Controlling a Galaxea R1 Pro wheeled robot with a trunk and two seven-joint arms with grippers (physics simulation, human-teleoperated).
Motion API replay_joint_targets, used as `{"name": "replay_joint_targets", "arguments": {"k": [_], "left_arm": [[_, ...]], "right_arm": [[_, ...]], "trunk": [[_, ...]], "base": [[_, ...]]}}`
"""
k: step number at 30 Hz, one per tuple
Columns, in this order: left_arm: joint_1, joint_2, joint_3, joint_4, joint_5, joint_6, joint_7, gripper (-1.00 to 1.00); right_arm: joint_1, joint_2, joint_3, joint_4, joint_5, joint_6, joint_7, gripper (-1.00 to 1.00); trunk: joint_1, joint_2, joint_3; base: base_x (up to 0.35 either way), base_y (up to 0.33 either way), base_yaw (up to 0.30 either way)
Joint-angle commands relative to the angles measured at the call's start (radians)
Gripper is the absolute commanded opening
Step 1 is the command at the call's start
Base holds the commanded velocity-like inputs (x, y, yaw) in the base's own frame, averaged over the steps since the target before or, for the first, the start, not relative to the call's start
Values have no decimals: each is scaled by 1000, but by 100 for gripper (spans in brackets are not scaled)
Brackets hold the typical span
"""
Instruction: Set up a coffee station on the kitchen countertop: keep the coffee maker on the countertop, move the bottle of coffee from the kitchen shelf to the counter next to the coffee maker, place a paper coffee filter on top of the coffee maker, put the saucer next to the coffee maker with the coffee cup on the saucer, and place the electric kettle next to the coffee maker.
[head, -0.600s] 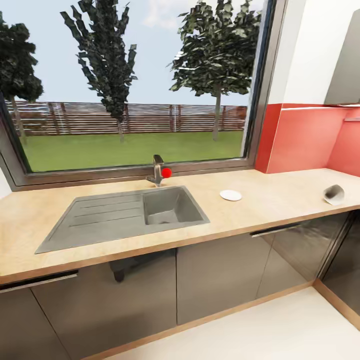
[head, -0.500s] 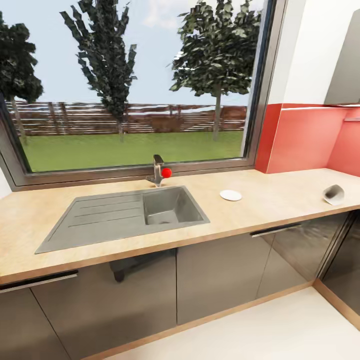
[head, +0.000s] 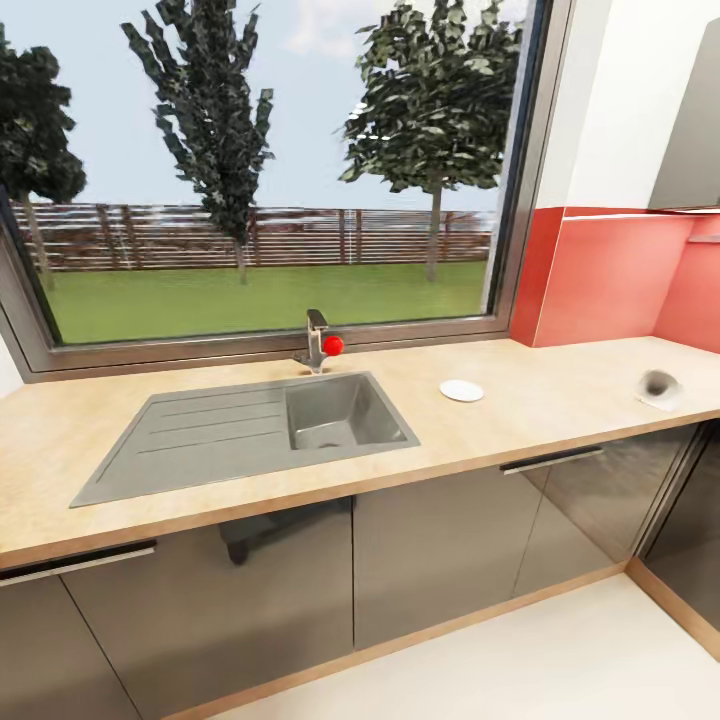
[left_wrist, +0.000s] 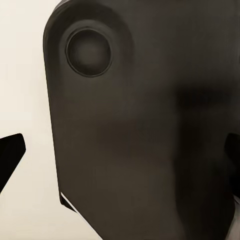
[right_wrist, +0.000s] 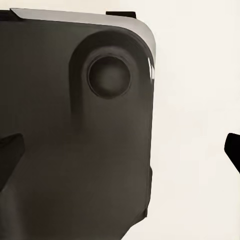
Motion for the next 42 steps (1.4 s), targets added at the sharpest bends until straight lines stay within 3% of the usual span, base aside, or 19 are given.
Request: {"name": "replay_joint_targets", "arguments": {"k": [1,7,11,12,14,30,42], "left_arm": [[0,0,0,-1,1,-1,0,100],[0,-9,4,-35,3,-9,4,100],[0,-10,5,-58,4,-10,6,100],[0,-10,5,-214,4,-10,6,100],[0,-11,6,-230,4,-11,6,100],[0,-11,6,-247,4,-16,5,100],[0,-12,7,-247,4,-16,5,100]], "right_arm": [[0,0,0,0,0,-1,0,100],[-35,-31,-5,-30,-10,-25,-2,100],[-58,-36,-6,-53,-12,-47,-2,100],[-74,-37,-7,-136,-12,-247,-2,100],[-75,-37,-7,-140,-12,-279,-2,100],[-76,-41,-2,-143,-6,-314,0,100],[-76,-41,0,-142,-6,-314,0,100]], "trunk": [[0,0,-1],[0,0,-1],[0,0,-1],[0,0,-1],[0,0,-1],[0,0,-1],[0,0,-1]], "base": [[0,0,0],[0,0,0],[0,0,0],[0,0,0],[0,0,0],[0,0,-10],[0,0,-211]]}}
